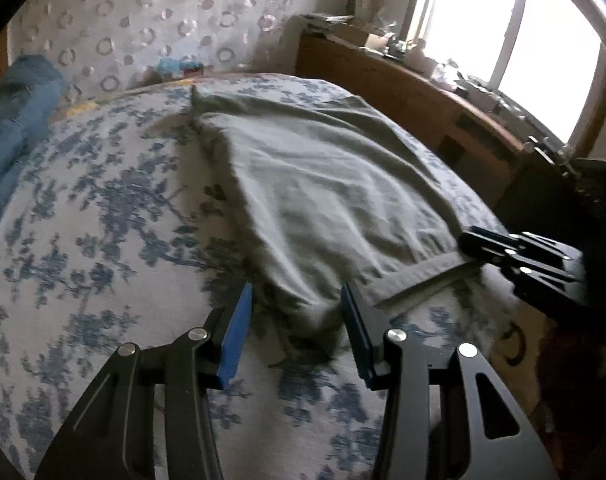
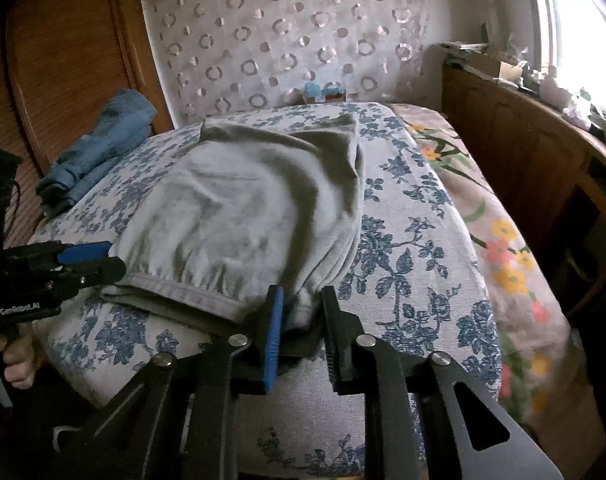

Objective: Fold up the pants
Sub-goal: 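Move both grippers to the hem of the folded grey-green pants, then grasp the pants hem with the left gripper while the right gripper grasps beside it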

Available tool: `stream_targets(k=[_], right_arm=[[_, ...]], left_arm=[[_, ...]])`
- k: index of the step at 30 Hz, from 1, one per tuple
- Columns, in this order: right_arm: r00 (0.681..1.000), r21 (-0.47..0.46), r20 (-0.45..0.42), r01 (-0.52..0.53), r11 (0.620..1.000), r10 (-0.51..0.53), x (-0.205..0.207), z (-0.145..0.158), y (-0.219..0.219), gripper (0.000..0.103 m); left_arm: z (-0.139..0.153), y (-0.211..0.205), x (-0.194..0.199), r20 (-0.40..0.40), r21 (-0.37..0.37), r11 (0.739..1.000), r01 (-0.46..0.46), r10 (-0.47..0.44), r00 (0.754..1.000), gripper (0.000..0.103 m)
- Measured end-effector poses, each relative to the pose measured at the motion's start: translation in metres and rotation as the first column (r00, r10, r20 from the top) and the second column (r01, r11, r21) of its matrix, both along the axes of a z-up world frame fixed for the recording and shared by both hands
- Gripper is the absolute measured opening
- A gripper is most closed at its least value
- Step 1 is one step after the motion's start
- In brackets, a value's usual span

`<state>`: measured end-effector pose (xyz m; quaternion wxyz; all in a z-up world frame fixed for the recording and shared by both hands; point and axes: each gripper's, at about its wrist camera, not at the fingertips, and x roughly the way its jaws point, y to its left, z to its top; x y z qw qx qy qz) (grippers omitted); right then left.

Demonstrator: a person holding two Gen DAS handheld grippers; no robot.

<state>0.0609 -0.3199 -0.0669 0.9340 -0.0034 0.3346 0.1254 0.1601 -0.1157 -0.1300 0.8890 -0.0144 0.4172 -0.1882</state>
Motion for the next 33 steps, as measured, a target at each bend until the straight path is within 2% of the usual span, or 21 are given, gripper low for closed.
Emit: stream_targets(k=[4, 7, 13, 17, 25, 33], right_arm=[[1.000, 0.023, -0.007, -0.016, 1.000, 0.016, 0.003, 0.000, -0.002, 0.012], [1.000, 0.050, -0.016, -0.024, 0.998, 0.025, 0.005, 0.000, -0.004, 0.009], [1.000, 0.097, -0.004, -0.030, 0.995, 0.031, 0.003, 0.000, -0.010, 0.008], [0.999, 0.104, 0.020, -0.041, 0.994, 0.039, -0.001, 0.005, -0.005, 0.008], [0.992, 0.104, 0.093, -0.092, 0.990, 0.082, -0.015, 0.033, 0.004, 0.008], [0.961, 0.094, 0.235, -0.175, 0.980, 0.149, -0.037, 0.099, 0.017, 0.008]], left_arm=[[0.000, -0.007, -0.001, 0.000, -0.007, 1.000, 0.019, -0.019, 1.000, 0.047], [0.001, -0.007, 0.002, -0.026, -0.084, 0.996, 0.030, -0.032, 0.999, 0.045], [-0.002, 0.001, 0.005, -0.050, -0.133, 0.991, 0.006, -0.013, 0.999, 0.010], [0.006, 0.001, 0.002, -0.027, -0.125, 0.992, 0.026, -0.029, 0.999, 0.007], [0.049, 0.014, -0.013, 0.075, -0.160, 0.986, 0.048, -0.037, 0.997, 0.006], [0.128, 0.041, -0.033, 0.225, -0.185, 0.980, 0.076, -0.033, 0.974, 0.006]])
